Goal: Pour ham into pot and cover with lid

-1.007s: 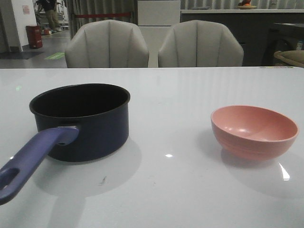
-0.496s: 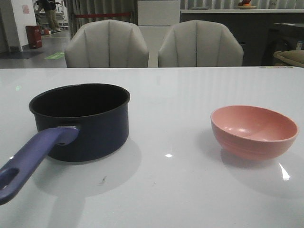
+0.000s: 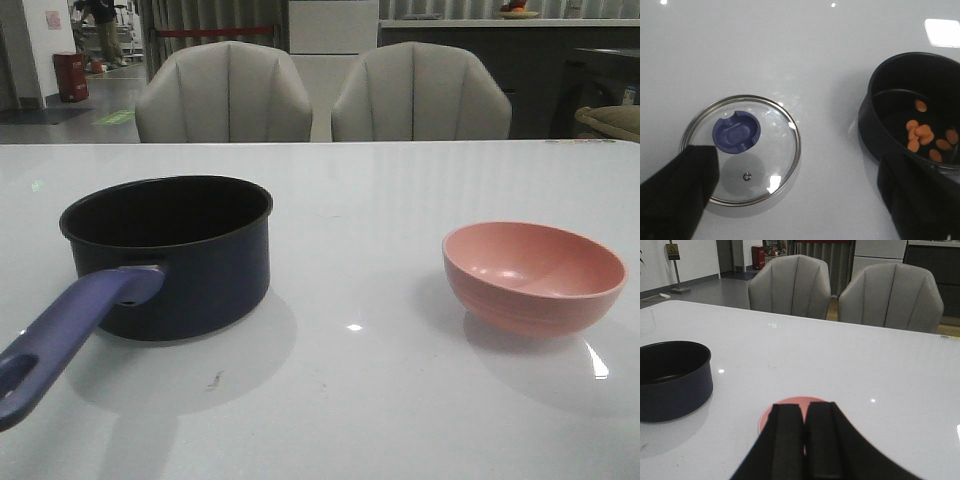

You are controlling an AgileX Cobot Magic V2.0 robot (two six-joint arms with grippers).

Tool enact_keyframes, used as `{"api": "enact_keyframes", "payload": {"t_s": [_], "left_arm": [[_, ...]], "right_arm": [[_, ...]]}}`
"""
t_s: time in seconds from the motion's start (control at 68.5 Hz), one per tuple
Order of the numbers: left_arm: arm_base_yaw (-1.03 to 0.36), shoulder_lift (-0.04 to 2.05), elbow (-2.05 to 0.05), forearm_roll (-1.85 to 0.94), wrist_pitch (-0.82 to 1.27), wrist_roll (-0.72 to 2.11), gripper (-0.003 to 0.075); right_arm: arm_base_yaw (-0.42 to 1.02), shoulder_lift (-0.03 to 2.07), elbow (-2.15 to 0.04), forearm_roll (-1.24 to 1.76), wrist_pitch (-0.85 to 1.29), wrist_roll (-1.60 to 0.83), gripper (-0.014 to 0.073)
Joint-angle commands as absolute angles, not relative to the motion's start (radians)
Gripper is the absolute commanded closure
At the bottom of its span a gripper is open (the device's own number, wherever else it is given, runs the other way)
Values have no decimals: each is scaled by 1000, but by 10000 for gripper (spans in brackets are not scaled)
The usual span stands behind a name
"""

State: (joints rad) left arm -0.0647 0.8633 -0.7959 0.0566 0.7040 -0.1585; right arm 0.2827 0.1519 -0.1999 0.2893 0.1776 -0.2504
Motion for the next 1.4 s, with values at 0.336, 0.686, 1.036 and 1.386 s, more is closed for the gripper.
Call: {"api": "enact_keyframes", "payload": {"t_s": [0.336, 0.686, 1.036, 1.386], "left_arm": [[69, 1132, -948, 49, 735, -166, 29], [150, 1490, -1182, -59, 987, -61, 29], [225, 1689, -1300, -109, 1071, 27, 29], [227, 1792, -1333, -100, 1047, 71, 29]], "right_arm": [[284, 158, -228, 292, 97, -257, 449], [284, 158, -228, 292, 97, -257, 449], [284, 158, -228, 292, 97, -257, 449], [284, 158, -228, 292, 97, -257, 449]]}}
